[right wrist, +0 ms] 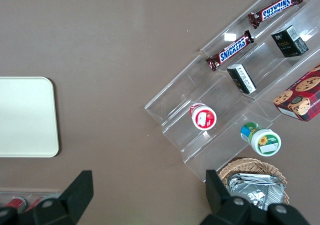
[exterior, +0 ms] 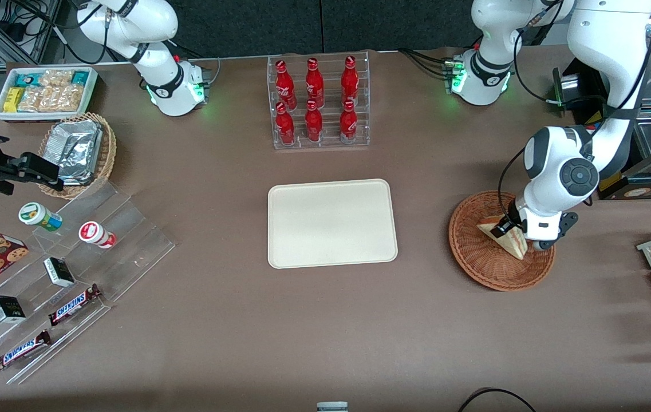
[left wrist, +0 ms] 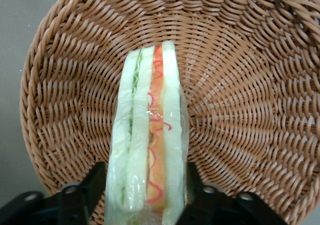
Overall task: Place sandwich from basket to tray
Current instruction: 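Lift the sandwich and carry it with the left gripper over the cream tray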
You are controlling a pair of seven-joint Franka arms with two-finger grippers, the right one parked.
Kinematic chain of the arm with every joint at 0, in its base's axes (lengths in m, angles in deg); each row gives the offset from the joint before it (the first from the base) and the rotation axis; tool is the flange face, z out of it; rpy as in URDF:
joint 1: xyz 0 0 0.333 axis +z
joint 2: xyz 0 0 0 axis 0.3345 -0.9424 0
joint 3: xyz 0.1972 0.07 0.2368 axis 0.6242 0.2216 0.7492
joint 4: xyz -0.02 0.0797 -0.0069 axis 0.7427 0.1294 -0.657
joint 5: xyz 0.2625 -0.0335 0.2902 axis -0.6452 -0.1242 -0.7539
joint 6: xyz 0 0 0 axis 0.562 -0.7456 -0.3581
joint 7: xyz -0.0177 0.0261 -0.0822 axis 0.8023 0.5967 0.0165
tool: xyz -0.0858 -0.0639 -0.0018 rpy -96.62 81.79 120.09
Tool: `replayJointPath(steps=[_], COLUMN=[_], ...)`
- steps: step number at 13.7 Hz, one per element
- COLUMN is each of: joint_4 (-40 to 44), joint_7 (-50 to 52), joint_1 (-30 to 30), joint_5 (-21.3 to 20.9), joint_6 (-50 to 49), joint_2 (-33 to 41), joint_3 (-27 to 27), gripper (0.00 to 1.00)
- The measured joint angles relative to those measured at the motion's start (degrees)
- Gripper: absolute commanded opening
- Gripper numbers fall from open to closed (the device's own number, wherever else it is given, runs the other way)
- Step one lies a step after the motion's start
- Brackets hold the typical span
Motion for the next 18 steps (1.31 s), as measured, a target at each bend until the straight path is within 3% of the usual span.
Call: replayJointPath(steps=[4,8,11,18], joint_4=[0.84,10.39,15.26,19.61], joint_7=[0.15,0.05,0.08,-1.07], joint_1=[-0.01,-1.62,-7.46,-24.68], joint_5=[0.00,-1.45,-1.75,-0.58], joint_6=[-1.01,-16.30,-21.29,-22.06], joint_2=[-0.16,-0.13,-0.09,-0.81], joint_3=[0.02,-0.46,-0.83,-1.79], gripper=[0.00,0.00,0.00,0.00])
